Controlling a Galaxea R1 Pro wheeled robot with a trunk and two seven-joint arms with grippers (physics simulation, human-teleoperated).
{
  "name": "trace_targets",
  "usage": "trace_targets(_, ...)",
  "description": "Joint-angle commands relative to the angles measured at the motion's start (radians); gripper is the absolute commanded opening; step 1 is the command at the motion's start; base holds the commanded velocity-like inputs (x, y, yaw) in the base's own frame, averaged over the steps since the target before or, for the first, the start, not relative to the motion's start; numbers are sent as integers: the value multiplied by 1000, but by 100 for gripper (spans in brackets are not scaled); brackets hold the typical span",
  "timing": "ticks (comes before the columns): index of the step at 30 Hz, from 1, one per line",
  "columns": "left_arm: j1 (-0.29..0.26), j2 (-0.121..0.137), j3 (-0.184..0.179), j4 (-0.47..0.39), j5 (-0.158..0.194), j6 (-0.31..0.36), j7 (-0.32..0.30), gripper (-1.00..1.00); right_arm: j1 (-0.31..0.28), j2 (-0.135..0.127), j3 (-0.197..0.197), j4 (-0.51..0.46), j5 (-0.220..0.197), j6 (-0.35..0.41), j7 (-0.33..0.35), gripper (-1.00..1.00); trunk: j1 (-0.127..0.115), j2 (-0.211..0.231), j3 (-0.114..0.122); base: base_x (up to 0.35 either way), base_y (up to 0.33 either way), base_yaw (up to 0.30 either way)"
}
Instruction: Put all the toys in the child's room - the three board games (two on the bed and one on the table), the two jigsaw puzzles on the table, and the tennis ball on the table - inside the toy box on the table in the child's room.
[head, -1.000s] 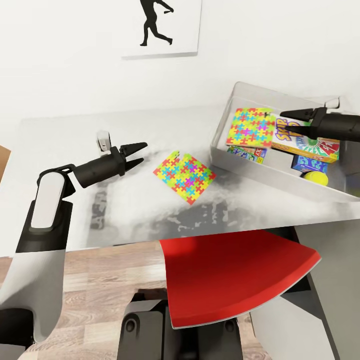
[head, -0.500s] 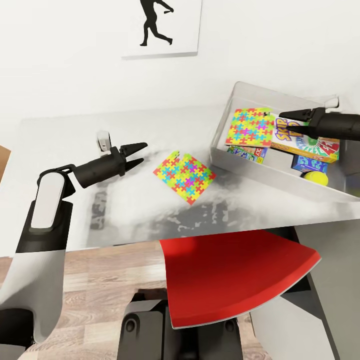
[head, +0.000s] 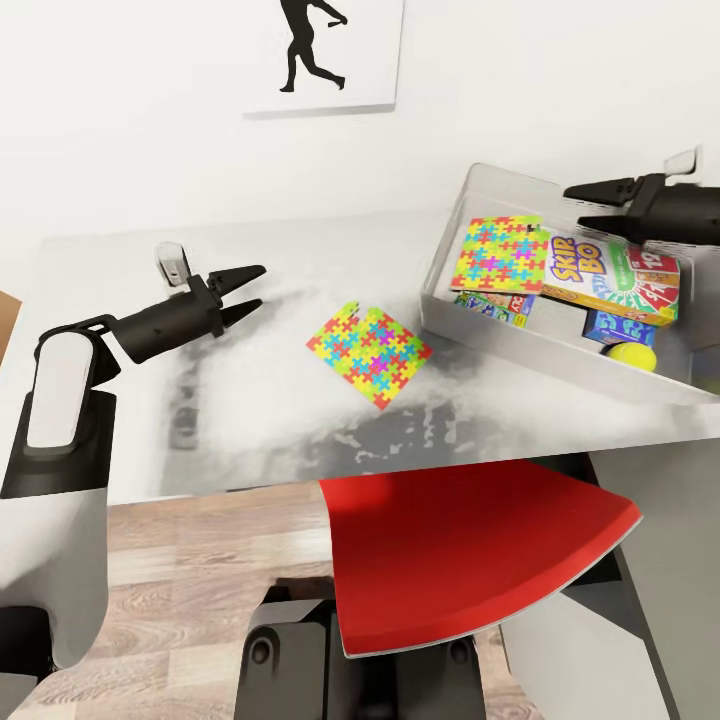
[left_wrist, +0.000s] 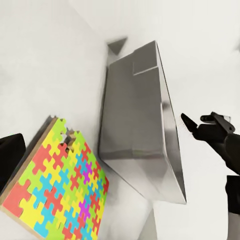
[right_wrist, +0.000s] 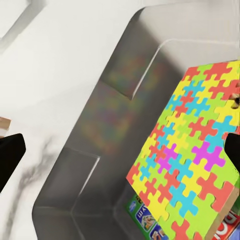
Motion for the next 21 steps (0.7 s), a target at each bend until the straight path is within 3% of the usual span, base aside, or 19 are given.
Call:
trace_targets(1, -1, 0, 1, 0, -10, 4, -10, 100, -7, -1, 2, 1, 10, 0, 10, 100, 1, -2, -1, 0, 0, 0)
trace_targets(7, -1, 0, 1, 0, -10, 4, -10, 100, -41, -1, 2, 1, 10, 0, 10, 100, 1, -2, -1, 0, 0, 0)
trace_targets(21, -1, 0, 1, 0, -10, 4, -10, 100, -42, -1, 2, 1, 10, 0, 10, 100, 1, -2, -1, 0, 0, 0)
